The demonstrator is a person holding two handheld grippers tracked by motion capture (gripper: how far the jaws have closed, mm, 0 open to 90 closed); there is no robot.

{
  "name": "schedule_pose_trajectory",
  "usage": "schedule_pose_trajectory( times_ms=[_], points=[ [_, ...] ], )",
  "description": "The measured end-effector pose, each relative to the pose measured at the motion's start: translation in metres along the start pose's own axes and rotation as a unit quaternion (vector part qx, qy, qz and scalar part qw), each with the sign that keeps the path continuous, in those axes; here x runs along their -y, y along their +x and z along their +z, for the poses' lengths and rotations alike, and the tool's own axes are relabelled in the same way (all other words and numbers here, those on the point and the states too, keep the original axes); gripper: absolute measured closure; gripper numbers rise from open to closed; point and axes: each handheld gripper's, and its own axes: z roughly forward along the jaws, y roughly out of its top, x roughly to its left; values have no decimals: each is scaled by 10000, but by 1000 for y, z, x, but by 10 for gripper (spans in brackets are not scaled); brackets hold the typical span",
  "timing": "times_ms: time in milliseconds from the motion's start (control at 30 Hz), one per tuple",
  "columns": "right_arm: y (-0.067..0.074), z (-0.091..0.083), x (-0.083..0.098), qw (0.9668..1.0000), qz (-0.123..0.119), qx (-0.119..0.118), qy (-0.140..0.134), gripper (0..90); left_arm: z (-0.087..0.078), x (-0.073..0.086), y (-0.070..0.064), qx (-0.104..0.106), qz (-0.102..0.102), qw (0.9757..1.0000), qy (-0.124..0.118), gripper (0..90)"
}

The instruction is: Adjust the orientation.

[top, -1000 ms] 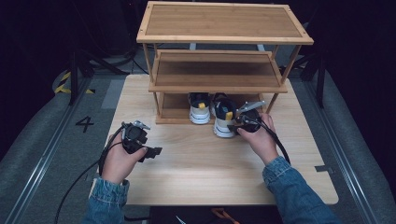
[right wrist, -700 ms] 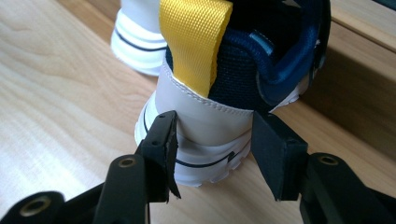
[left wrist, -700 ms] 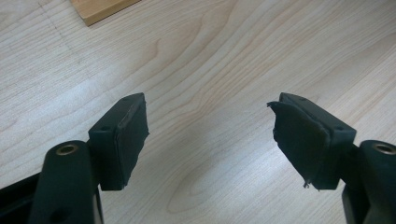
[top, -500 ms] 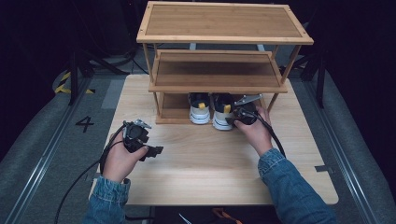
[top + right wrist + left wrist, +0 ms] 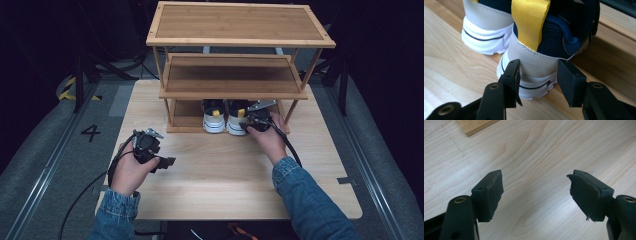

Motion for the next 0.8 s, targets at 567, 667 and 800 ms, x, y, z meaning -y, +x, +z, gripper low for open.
schedule_pose_trajectory(
  times_ms=[567, 667, 800],
  points=[
    [4, 0, -1, 9999, 64, 71, -31, 481, -1, -1, 1, 15, -33, 10000, -11, 268],
    [5, -15, 1, 9998, 144, -26, -165, 459, 1, -2, 1, 9, -24, 10000, -4, 268],
    [4, -36, 1, 9990, 210, -220, -320, 450, 1, -3, 0, 33, -11, 10000, 4, 268]
  ],
)
